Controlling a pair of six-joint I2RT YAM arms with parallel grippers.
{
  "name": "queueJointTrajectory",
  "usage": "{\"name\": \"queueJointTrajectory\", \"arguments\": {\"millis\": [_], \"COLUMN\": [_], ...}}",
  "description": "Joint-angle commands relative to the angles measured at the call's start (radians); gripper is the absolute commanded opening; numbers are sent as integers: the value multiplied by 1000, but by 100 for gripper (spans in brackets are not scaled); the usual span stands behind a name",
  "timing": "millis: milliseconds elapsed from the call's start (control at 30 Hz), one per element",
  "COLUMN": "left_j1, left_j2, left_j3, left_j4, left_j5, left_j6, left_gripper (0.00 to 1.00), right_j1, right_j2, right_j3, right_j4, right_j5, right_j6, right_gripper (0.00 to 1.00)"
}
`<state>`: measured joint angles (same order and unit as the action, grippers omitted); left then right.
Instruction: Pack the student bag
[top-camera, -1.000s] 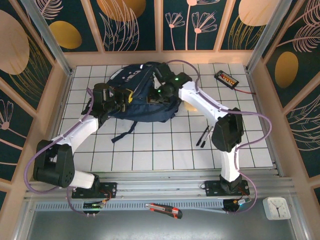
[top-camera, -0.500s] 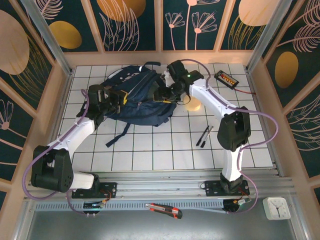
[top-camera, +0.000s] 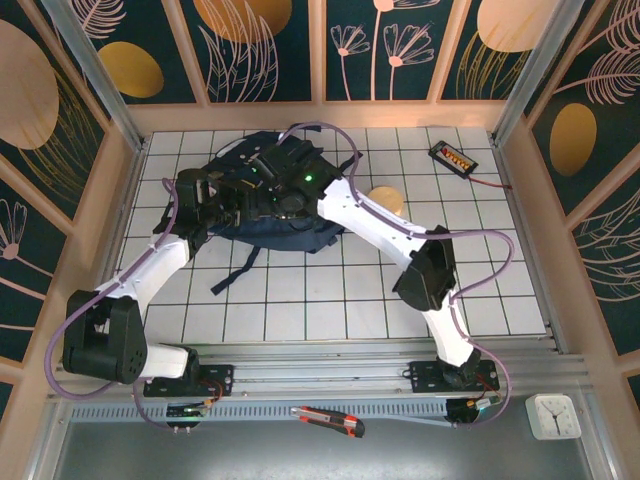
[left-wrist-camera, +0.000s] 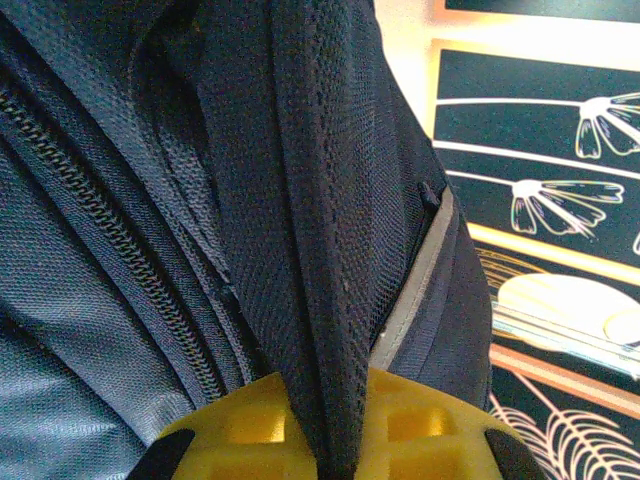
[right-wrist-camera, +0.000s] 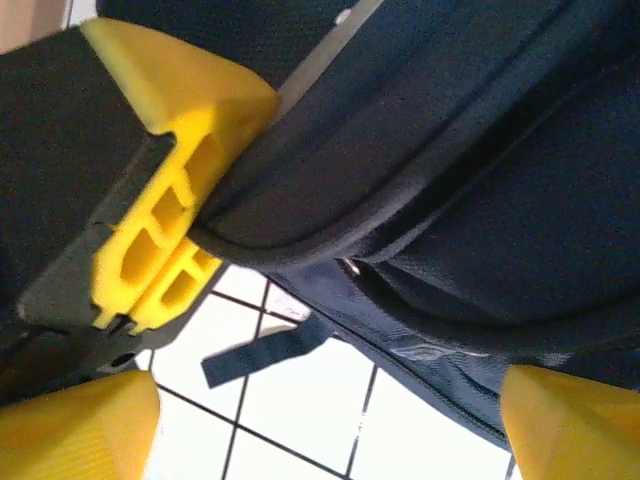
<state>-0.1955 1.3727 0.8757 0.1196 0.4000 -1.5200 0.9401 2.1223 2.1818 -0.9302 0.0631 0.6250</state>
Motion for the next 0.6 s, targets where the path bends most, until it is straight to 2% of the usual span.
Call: {"name": "queueJointTrajectory", "arguments": {"millis": [0,167,433,567], "left_j1": [-5,-8,-12,-13], "left_j2": [-13,-6,6,8], "left_j3": [67,84,90,91], "left_j4": [120,121,133,139], "left_j5": [5,5,5,3], "left_j6": [0,-2,-14,-18], "left_gripper": [0,0,0,0], "right_j1": [-23,-24,2,15], "right_j2": [58,93,153,153], "right_j3": [57,86,170,168], "right_j4": [-89,-93,-188,-224], "right_j5": [88,99,178,222], "right_j6": [44,39,21,14], "right_gripper": [72,60,59,52]}}
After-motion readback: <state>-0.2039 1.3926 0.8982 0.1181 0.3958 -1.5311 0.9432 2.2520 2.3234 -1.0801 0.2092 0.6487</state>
